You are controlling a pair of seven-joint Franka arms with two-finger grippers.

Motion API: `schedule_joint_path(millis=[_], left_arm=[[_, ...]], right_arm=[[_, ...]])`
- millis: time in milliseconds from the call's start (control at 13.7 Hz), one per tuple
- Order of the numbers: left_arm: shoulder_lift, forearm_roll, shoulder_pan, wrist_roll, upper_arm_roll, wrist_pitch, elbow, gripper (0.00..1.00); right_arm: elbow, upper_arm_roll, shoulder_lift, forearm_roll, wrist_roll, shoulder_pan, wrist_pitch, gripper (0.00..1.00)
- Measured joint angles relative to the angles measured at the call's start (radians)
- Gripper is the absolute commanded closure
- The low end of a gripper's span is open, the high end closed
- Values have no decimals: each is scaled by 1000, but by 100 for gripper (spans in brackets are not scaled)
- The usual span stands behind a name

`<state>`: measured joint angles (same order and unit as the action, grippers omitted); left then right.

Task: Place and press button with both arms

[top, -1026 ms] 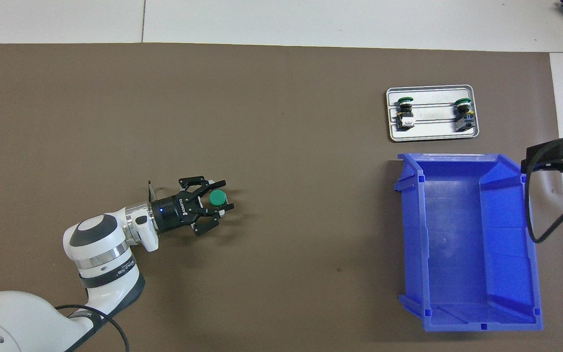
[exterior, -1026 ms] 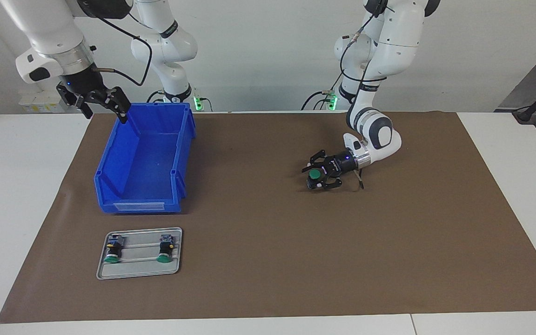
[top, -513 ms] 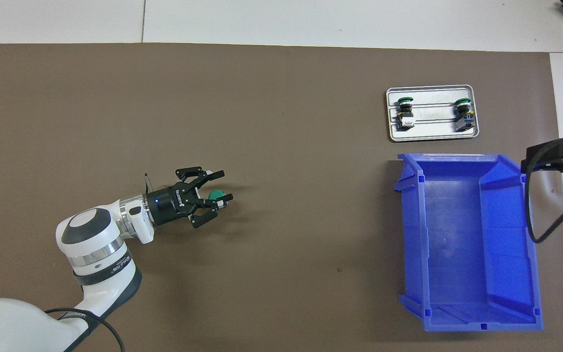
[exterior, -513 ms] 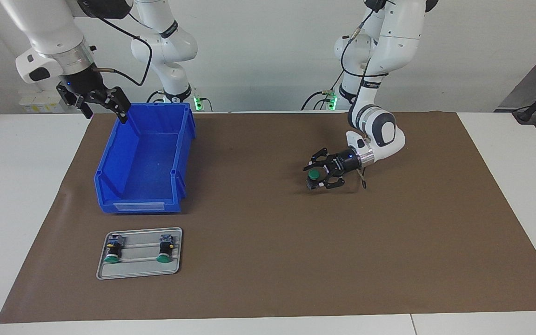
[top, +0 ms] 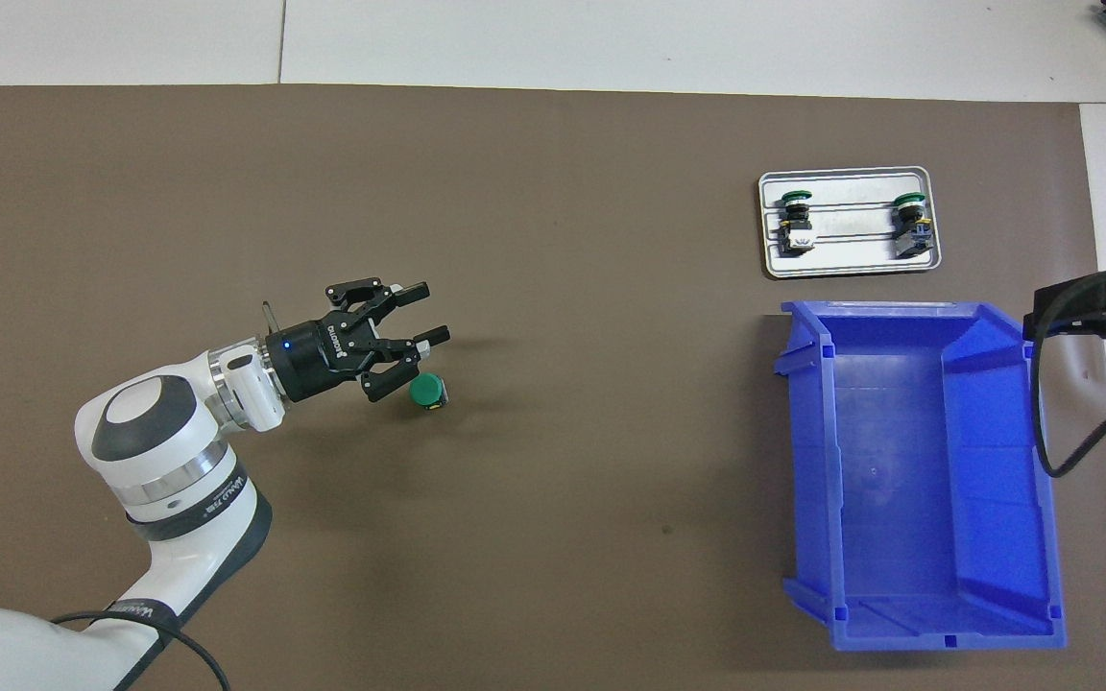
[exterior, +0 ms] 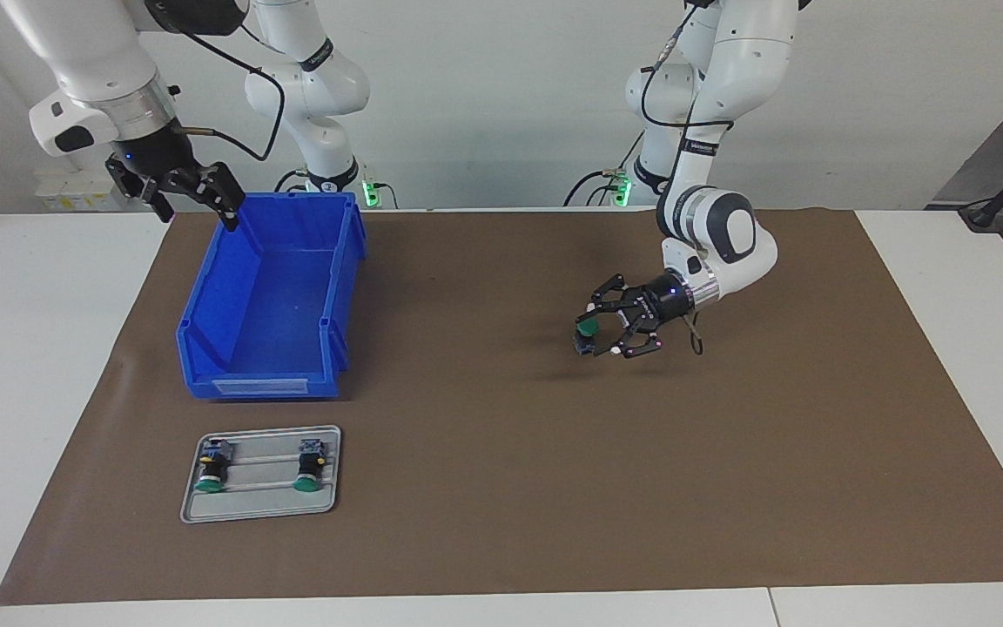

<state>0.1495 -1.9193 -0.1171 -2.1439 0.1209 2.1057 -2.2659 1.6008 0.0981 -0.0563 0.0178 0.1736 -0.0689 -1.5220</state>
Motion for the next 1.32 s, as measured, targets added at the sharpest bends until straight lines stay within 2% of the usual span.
schedule_joint_path(millis=[293, 586, 1319], left_arm=[[-48, 104, -66, 197, 5, 176, 72, 37], [-69, 267, -73, 345, 3, 238, 125, 37], [-100, 920, -72, 754, -11, 237, 224, 37]], right_arm=[[0, 0, 0, 0, 0, 0, 0, 0], [0, 0, 0, 0, 0, 0, 0, 0], [0, 0, 0, 0, 0, 0, 0, 0]])
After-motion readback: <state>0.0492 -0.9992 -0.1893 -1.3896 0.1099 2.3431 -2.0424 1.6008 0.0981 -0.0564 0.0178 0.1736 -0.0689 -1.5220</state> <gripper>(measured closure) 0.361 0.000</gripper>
